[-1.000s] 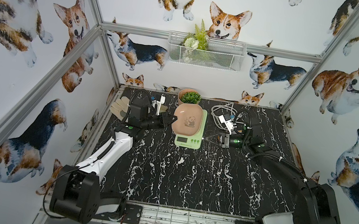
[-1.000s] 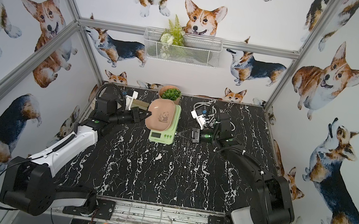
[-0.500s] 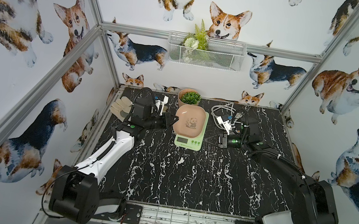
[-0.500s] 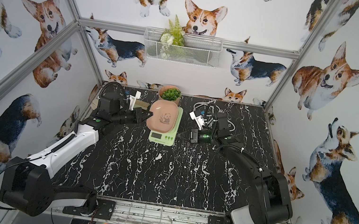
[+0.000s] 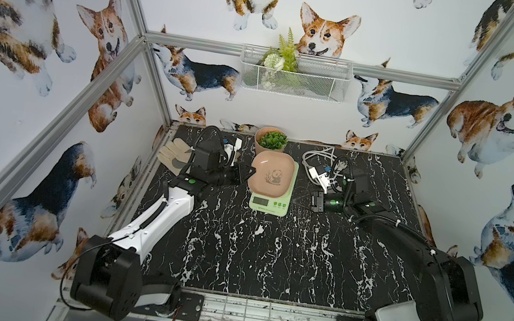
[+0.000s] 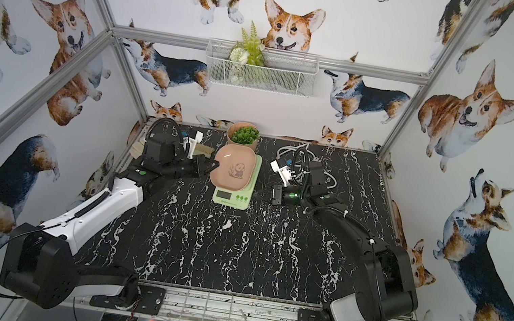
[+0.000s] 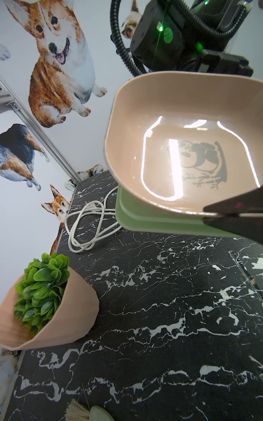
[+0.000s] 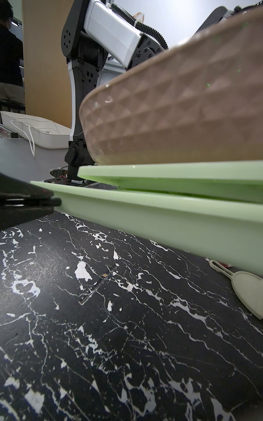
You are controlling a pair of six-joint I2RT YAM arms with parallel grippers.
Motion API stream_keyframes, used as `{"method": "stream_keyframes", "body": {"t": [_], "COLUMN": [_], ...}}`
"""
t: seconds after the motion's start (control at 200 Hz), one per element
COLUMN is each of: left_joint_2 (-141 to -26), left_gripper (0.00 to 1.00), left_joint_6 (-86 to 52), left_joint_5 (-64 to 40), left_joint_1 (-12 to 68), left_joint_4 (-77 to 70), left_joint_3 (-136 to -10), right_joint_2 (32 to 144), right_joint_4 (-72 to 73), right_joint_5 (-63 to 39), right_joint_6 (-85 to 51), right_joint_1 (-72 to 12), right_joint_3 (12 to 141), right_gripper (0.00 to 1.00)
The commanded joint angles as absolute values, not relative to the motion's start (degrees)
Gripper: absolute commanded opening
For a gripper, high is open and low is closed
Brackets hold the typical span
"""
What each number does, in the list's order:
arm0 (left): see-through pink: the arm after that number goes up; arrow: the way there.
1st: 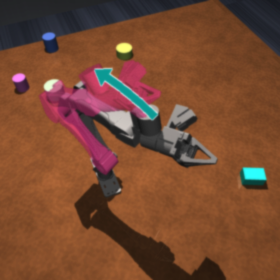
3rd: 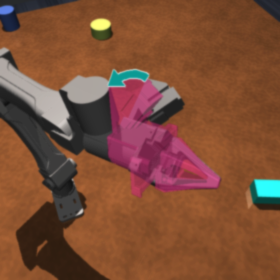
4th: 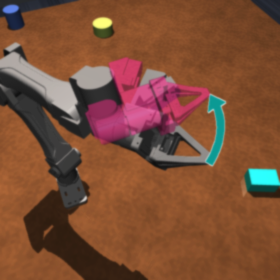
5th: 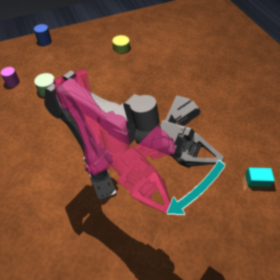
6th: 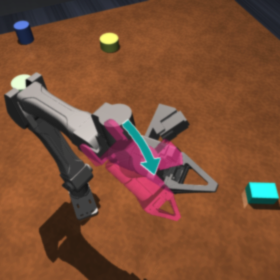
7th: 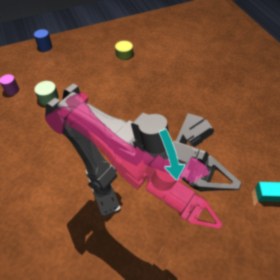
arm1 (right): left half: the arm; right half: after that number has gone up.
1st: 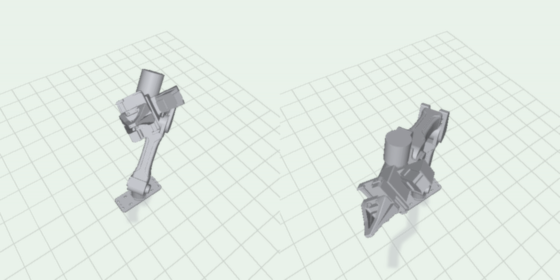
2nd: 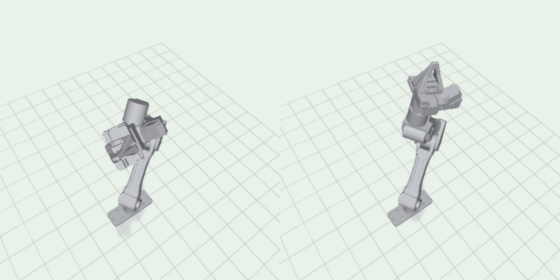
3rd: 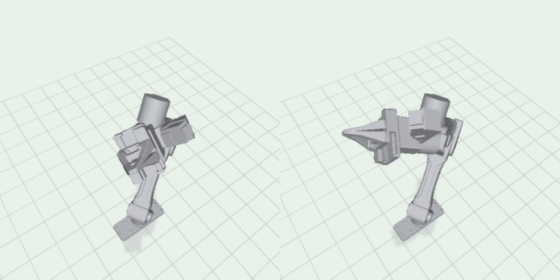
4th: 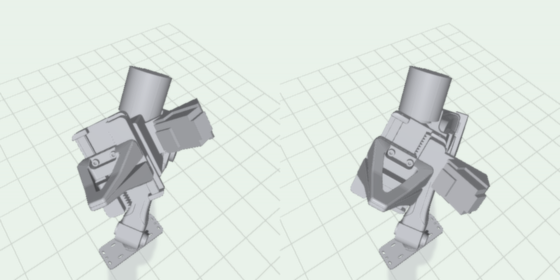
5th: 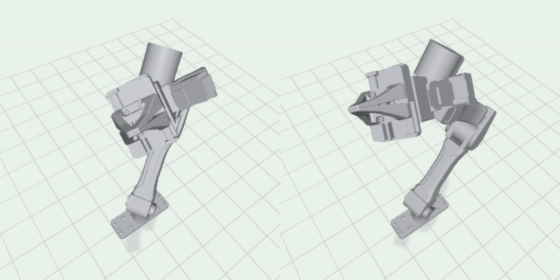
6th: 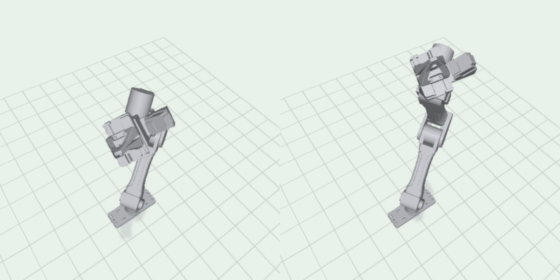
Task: Charge the electronic scale
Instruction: Insert the charging cable into the electronic scale.
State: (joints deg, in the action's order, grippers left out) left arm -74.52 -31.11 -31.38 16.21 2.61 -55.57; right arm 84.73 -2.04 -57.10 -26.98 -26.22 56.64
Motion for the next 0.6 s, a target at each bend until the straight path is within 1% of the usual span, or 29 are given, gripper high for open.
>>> {"method": "stream_keyframes", "body": {"t": [0.0, 0.055, 0.12, 0.225, 0.315, 0.59], "left_joint_2": [-74.4, -74.4, -74.4, -74.4, -74.1, -74.1], "left_gripper": [0.0, 0.0, 0.0, 0.0, 0.0, 0.0], "left_joint_6": [-32.6, -32.4, -32.3, -32.3, -32.4, -32.8], "left_joint_5": [-35.5, -35.4, -35.4, -35.5, -35.8, -36.3], "left_joint_1": [16.6, 16.6, 16.6, 16.6, 16.6, 16.5], "left_joint_4": [-0.2, 0.0, 0.1, 0.1, 0.0, -0.6], "left_joint_3": [-55.7, -55.6, -55.6, -55.6, -55.4, -55.3], "right_joint_2": [84.8, 84.5, 84.0, 83.4, 83.5, 82.9], "right_joint_4": [-2.6, -4.4, -5.5, -5.8, -6.0, -6.3], "right_joint_5": [-56.7, -56.0, -55.2, -54.6, -54.7, -54.9], "right_joint_6": [-24.9, -23.9, -23.2, -22.7, -22.6, -22.4], "right_joint_1": [-26.5, -26.5, -26.5, -26.5, -26.5, -26.5], "right_joint_3": [57.6, 58.0, 58.2, 58.0, 58.1, 58.8], "right_gripper": [0.0, 0.01, 0.05, 0.06, 0.1, 0.29]}}
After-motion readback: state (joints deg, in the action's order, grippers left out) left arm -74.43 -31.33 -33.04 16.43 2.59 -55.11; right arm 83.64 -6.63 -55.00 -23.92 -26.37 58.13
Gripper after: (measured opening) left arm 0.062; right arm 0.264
